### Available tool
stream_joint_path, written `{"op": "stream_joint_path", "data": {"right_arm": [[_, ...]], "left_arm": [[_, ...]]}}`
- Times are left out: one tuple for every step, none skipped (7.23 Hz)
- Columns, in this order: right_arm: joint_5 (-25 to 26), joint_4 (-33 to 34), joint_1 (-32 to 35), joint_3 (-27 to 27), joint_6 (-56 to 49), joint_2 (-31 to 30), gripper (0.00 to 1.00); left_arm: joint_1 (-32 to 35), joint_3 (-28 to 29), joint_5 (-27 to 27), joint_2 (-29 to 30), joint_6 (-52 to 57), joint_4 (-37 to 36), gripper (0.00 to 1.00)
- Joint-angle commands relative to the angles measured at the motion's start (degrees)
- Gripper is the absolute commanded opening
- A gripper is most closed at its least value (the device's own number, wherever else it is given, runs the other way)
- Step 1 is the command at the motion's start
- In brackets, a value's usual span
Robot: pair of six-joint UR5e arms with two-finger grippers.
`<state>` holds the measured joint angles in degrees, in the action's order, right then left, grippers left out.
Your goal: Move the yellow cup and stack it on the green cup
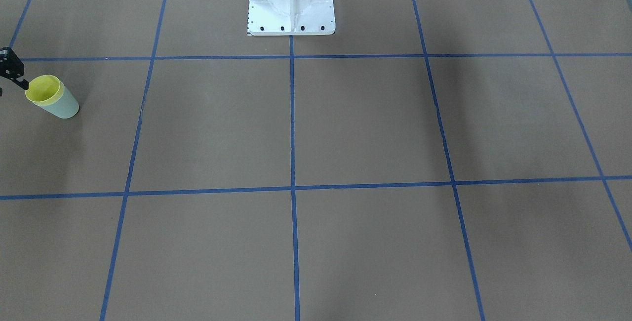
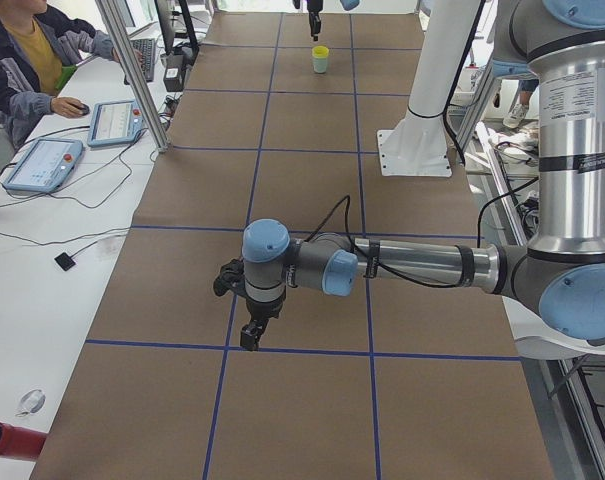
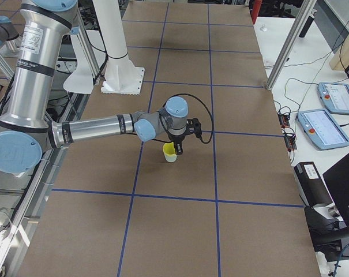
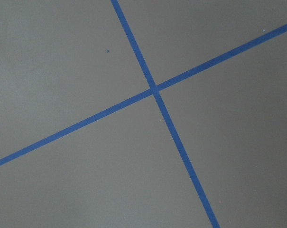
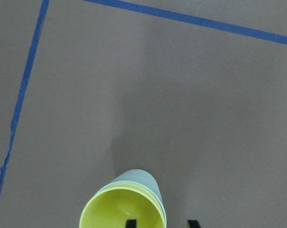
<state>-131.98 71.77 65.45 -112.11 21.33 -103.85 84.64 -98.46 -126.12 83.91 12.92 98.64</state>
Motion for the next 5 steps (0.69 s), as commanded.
{"op": "stream_joint_path", "data": {"right_arm": [[1.10, 0.74, 4.83, 0.84, -1.28, 0.75, 1.00], [0.93, 1.44, 9.04, 2.76, -7.20, 0.75, 1.00], [0.93, 7.62, 13.17, 3.04, -15.36, 1.10, 1.00], [0.93, 14.30, 17.83, 2.87, -22.57, 2.67, 1.00], [0.58, 19.50, 21.88, 2.52, -27.60, 3.21, 1.00]], "left_arm": [[0.00, 0.11, 0.00, -0.23, 0.00, -0.02, 1.00], [0.00, 0.20, 0.00, -0.24, 0.00, -0.02, 1.00], [0.00, 0.55, 0.00, -0.24, 0.00, 0.06, 1.00], [0.00, 0.64, 0.00, -0.24, 0.09, -0.02, 1.00], [0.00, 0.82, 0.00, -0.32, 0.09, -0.11, 1.00]]}}
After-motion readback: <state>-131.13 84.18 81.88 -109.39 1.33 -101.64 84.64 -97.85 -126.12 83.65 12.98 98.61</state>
